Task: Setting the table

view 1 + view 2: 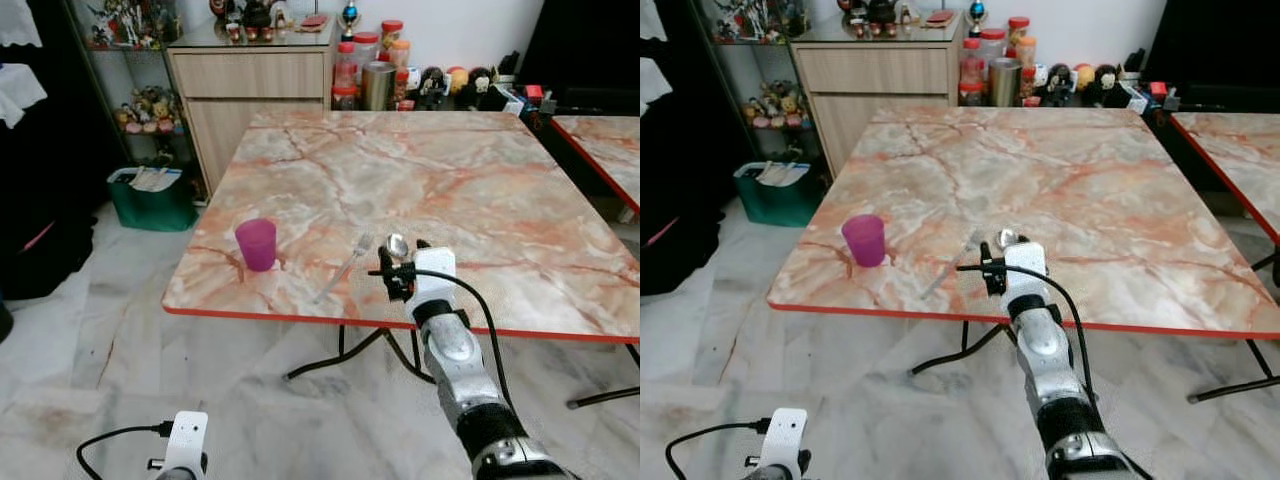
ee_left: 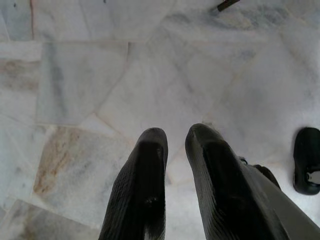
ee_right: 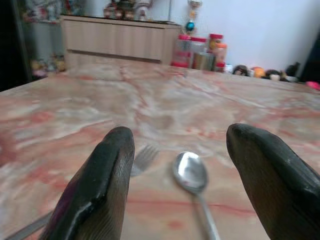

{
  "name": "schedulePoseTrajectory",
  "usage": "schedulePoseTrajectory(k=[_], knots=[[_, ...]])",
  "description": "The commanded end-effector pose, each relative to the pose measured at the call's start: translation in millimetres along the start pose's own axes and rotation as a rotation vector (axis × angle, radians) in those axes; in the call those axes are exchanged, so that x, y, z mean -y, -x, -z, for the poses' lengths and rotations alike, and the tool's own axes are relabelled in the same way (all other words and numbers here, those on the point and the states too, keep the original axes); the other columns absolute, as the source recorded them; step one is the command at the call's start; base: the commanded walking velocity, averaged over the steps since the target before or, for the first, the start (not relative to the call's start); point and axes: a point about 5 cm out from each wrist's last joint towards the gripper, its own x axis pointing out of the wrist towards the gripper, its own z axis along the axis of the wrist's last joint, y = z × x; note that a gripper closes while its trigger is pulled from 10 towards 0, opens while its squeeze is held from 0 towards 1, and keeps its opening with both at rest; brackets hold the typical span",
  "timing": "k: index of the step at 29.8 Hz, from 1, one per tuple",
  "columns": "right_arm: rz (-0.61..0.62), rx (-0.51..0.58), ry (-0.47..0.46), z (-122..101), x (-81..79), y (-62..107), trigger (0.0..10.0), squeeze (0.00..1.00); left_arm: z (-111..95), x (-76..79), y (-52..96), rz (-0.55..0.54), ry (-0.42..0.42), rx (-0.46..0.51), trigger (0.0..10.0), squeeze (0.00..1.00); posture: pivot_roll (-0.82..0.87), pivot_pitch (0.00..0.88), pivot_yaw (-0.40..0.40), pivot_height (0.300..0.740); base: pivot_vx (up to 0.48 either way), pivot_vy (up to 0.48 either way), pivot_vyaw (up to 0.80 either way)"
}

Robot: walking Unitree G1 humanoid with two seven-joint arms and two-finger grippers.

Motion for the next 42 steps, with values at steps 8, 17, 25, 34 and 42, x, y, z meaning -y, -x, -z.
schedulePoseTrajectory(k=[8,17,25,34,42], knots=[[0.032,-0.031,-0.035,2,-1.9,-1.6,10.0,0.0,-2,-3.7,-0.3,-0.012,-0.008,0.001,10.0,0.0,-0.06,0.0,0.035,0.728,0.294,0.0,-0.3],[0.013,-0.027,-0.037,4,-9.4,-0.1,10.0,0.0,-2,-4.3,-0.3,-0.009,-0.024,0.002,10.0,0.0,-0.05,0.0,0.039,0.728,0.308,0.0,-0.09],[-0.01,-0.021,-0.039,2,-13.6,-1.0,10.0,0.0,-2,-5.5,-0.3,-0.018,-0.015,0.003,10.0,0.0,-0.05,0.0,0.034,0.728,0.309,0.0,0.0],[-0.063,-0.013,-0.027,5,-18.4,7.0,10.0,0.0,1,-4.5,0.4,-0.019,0.003,0.003,10.0,0.0,-0.05,0.0,0.025,0.728,0.0,0.0,0.0],[-0.041,-0.082,-0.025,22,-14.2,26.5,10.0,0.0,4,-2.6,0.9,-0.016,0.002,-0.008,10.0,0.0,-0.07,0.0,0.024,0.728,0.0,0.0,0.0]])
